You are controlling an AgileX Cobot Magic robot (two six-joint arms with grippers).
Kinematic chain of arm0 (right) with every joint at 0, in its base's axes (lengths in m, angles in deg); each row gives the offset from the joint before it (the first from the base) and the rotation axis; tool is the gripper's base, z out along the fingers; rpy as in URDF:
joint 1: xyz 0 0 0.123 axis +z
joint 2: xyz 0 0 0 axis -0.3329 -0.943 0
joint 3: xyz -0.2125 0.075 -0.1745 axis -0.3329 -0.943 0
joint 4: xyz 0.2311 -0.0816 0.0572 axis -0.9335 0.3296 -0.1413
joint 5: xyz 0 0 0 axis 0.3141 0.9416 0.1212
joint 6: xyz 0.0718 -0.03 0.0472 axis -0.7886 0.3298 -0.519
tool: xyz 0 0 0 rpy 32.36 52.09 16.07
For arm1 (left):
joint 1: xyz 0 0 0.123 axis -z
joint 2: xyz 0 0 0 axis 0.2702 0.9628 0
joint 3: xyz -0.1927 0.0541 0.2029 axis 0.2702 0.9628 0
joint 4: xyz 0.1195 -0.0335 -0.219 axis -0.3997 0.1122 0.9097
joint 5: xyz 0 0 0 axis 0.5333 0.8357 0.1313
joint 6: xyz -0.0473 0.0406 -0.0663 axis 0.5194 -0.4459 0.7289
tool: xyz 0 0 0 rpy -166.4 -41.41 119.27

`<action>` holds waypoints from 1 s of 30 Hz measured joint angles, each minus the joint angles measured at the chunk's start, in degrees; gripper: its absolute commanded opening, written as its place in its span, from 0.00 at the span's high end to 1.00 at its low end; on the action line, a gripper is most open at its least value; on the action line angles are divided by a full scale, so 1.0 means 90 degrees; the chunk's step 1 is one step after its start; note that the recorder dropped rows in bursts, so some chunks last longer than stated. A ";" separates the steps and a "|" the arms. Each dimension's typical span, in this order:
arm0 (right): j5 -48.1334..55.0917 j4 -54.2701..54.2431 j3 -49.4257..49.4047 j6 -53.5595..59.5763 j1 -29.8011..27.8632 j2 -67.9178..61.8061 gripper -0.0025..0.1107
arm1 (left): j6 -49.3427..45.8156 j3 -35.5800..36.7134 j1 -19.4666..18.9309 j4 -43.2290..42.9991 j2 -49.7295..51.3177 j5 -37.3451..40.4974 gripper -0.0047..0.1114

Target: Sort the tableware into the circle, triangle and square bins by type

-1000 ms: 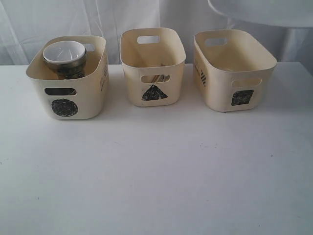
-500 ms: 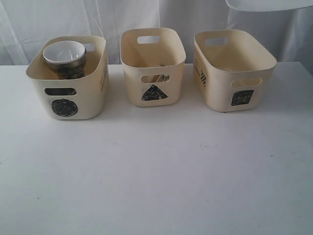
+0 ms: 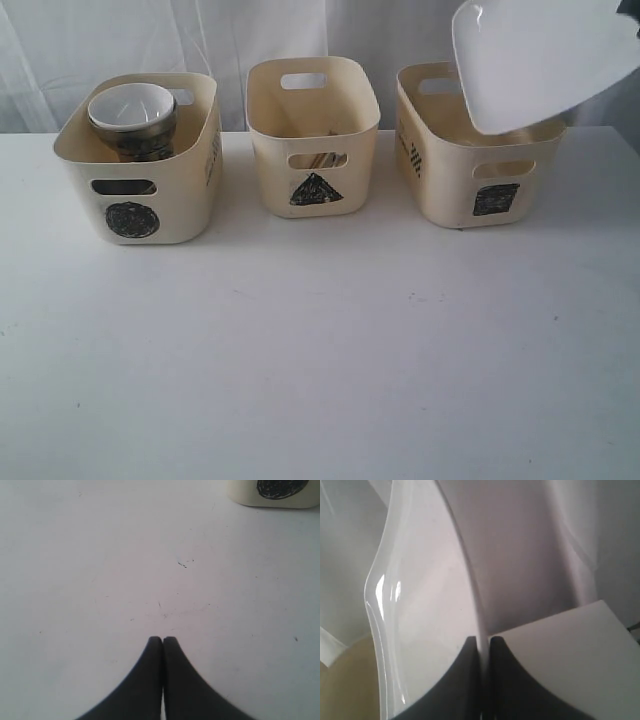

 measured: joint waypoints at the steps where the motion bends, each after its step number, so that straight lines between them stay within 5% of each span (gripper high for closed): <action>1: -0.0062 0.0001 0.0000 0.0123 0.0041 -0.0095 0.98 | 0.0000 0.0000 0.0000 0.0000 0.0000 0.0000 0.96; 12: -0.0012 -0.0091 0.0000 0.0751 0.0561 -0.0655 0.96 | 0.0000 0.0000 0.0000 0.0000 0.0000 0.0000 0.96; 20: 0.0143 -0.0195 0.0047 0.0751 0.0570 -0.0655 0.72 | 0.0000 0.0000 0.0000 0.0000 0.0000 0.0000 0.96; 27: 0.0233 -0.0220 0.0047 0.0431 0.0570 -0.0223 0.72 | 0.0000 0.0000 0.0000 0.0000 0.0000 0.0000 0.96; 30: 0.0662 -0.0197 0.0047 -0.0342 0.0570 0.0253 0.83 | 0.0000 0.0000 0.0000 0.0000 0.0000 0.0000 0.96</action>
